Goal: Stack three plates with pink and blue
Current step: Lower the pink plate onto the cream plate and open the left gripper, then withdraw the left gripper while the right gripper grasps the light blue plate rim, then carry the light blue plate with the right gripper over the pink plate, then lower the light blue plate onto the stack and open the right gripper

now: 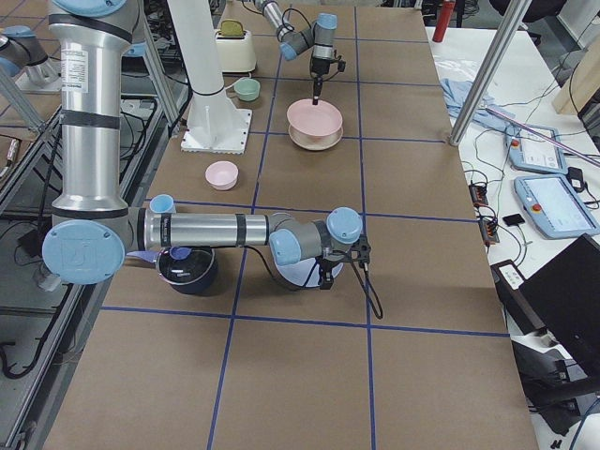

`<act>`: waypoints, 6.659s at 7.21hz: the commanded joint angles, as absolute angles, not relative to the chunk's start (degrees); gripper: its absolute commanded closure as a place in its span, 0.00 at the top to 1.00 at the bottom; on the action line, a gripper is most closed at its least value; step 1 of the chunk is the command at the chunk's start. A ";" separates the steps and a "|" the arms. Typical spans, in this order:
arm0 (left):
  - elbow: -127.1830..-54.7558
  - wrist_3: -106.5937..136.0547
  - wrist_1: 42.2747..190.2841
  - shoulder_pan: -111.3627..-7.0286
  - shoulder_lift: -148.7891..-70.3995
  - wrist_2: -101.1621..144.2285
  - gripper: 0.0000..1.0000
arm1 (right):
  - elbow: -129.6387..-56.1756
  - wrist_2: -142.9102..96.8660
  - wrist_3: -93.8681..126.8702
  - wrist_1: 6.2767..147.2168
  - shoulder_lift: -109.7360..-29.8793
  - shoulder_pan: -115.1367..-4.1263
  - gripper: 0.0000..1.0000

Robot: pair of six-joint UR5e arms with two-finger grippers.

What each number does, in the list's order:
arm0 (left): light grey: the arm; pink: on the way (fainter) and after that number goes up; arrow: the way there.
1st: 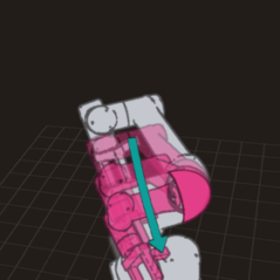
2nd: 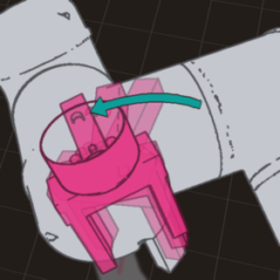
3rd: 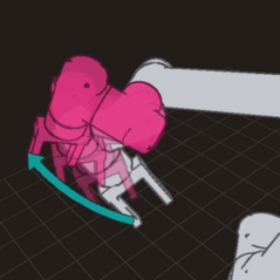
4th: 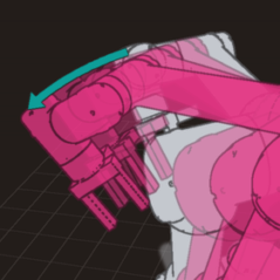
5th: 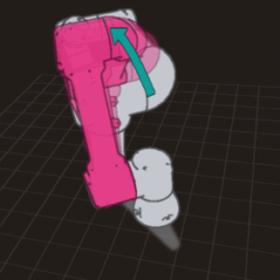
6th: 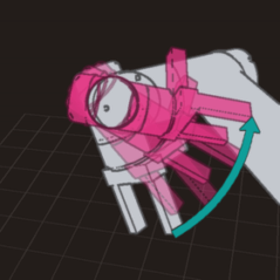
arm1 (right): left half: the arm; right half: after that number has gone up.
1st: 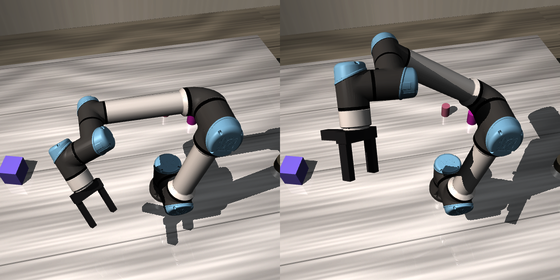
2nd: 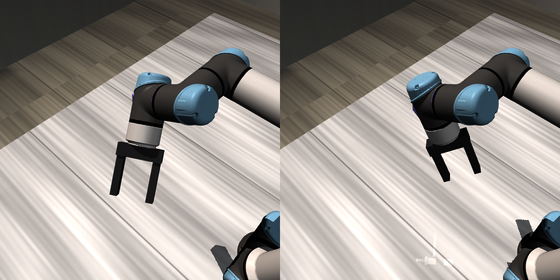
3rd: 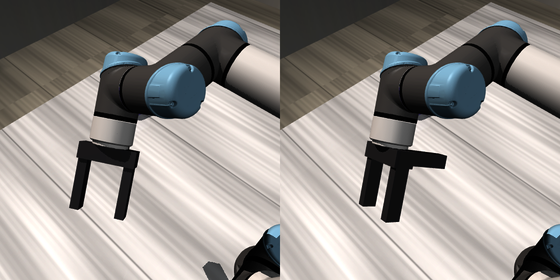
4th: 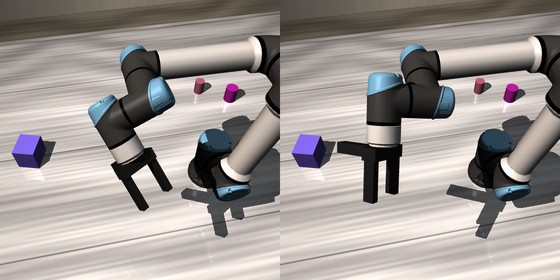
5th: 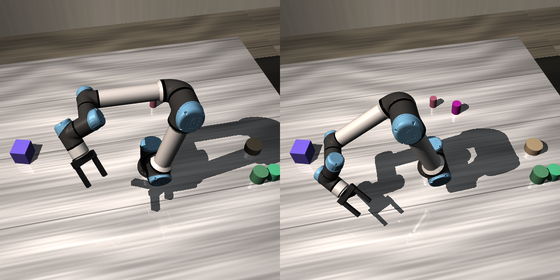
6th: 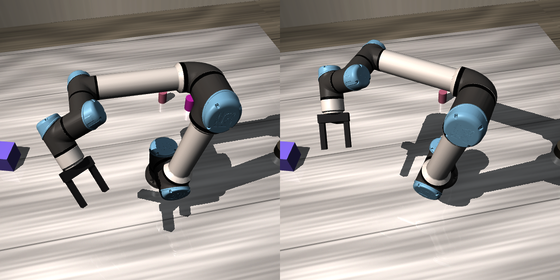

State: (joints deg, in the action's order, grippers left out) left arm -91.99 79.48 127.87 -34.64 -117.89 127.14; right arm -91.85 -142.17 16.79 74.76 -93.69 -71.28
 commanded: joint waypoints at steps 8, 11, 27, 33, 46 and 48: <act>-90.79 79.63 128.06 -34.19 -119.71 124.72 0.74 | -91.14 -142.65 16.79 74.79 -93.69 -68.56 1.00; -93.34 79.63 127.97 -35.06 -119.18 124.72 0.74 | -89.21 -142.21 16.70 74.71 -93.34 -67.41 1.00; -101.25 68.24 127.97 -44.45 -107.69 125.33 0.76 | -92.72 -149.06 51.05 56.82 -86.34 -62.69 0.00; -103.18 51.86 127.88 -51.15 -98.52 125.33 0.75 | -94.12 -130.62 93.68 47.28 -68.47 -39.66 0.00; -103.18 52.65 128.06 -51.06 -98.44 125.24 0.76 | -95.71 -124.28 95.80 52.03 -66.27 -32.34 0.00; -103.10 52.65 128.06 -50.98 -98.44 125.07 0.76 | -95.54 -124.28 95.80 52.03 -66.36 -32.34 0.00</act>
